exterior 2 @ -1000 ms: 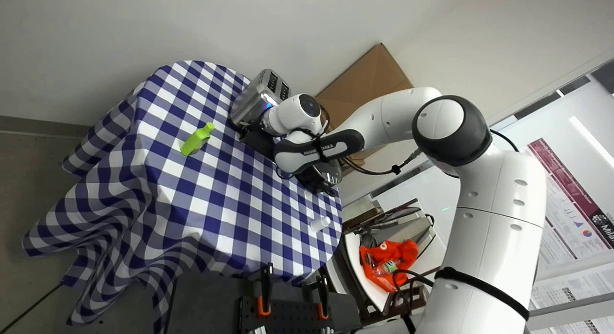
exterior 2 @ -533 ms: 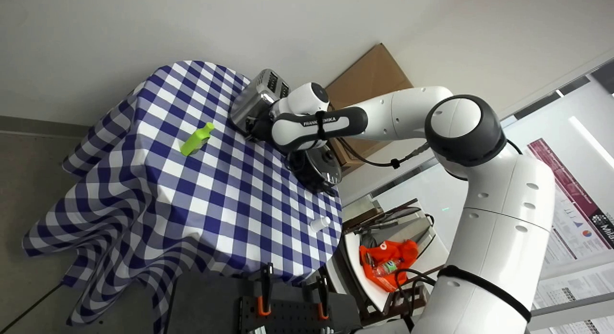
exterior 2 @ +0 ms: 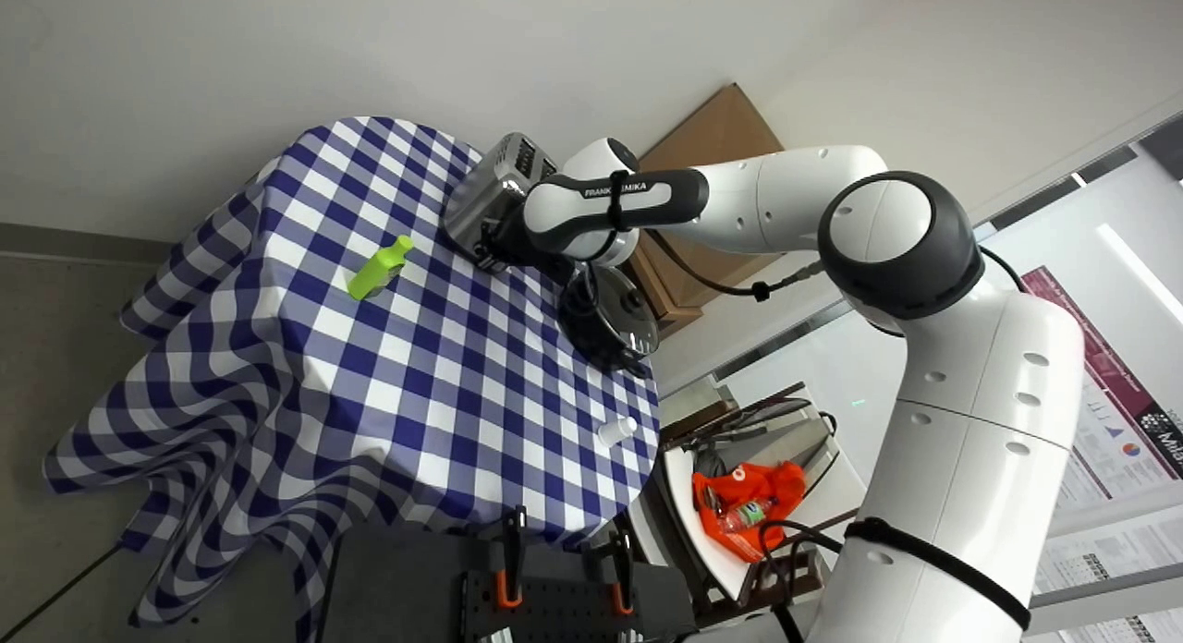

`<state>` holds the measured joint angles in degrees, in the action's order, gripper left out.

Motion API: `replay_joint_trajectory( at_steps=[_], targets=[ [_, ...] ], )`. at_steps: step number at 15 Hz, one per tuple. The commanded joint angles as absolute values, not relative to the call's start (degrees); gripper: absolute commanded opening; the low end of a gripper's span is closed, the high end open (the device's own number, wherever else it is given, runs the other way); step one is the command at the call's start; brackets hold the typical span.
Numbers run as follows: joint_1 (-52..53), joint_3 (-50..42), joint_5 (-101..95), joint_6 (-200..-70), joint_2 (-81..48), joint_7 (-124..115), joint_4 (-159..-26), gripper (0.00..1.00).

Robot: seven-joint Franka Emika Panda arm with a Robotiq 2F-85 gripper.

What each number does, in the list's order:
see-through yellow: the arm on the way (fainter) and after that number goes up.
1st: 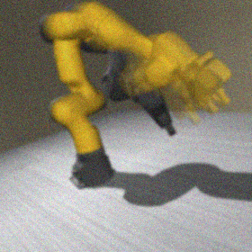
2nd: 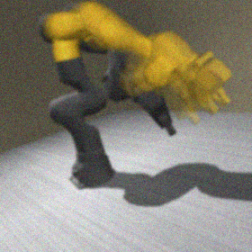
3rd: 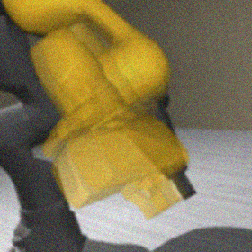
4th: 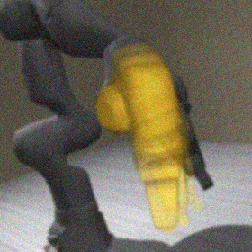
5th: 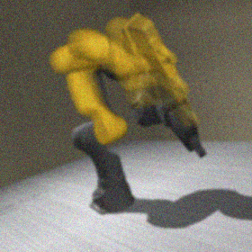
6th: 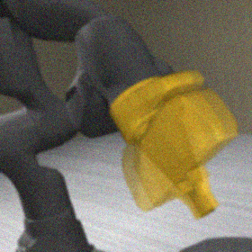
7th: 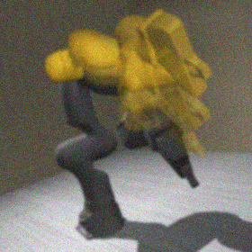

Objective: Push the lever of the toaster up

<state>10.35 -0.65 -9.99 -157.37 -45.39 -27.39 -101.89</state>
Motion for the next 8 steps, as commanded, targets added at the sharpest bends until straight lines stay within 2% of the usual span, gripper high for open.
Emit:
replay_joint_trajectory(
  at_steps=[1,8],
  targets=[
    [13.0,-3.9,-7.4,-152.5,-45.3,-25.2,-99.8,0.00],
    [13.5,-4.1,-7.5,-148.4,-45.9,-23.9,-98.6,0.00]
  ],
)
